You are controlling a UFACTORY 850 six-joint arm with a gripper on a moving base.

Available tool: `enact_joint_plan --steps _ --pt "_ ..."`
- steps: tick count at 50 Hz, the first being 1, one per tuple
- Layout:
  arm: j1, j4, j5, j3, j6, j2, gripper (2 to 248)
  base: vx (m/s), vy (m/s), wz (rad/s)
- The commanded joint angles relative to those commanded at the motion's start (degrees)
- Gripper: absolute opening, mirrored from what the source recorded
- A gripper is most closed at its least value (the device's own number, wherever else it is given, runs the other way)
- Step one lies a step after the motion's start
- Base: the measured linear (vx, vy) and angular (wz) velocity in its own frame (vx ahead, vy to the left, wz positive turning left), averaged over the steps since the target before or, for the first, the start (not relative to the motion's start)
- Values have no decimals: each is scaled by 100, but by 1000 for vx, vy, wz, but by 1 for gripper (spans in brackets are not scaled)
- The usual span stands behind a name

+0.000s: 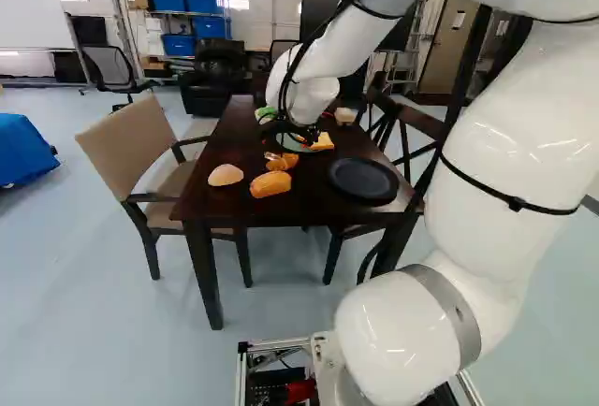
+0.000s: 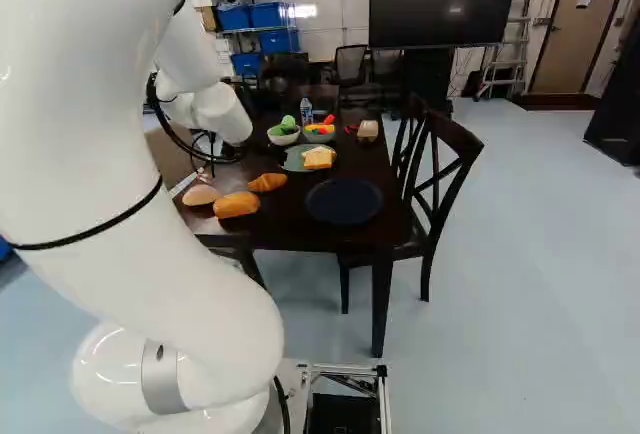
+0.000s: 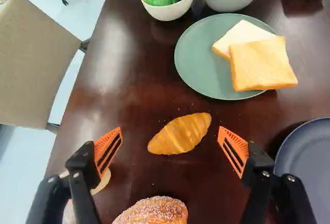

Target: Move the croissant to the empty plate

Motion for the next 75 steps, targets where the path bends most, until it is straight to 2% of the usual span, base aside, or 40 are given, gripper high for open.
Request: enact_joint_plan --steps 17,33,50,58,75 --pt "-115 0 -372 -205 0 -192 247 0 0 0" --pt "-236 0 -764 -565 0 -518 247 0 0 0" --pt "-274 0 -1232 -1014 12 -908 247 0 0 0" --pt "-297 0 -1460 -1217 334 -1080 247 0 0 0" --pt "-342 0 -1946 -1634 1327 -1421 247 0 0 0"
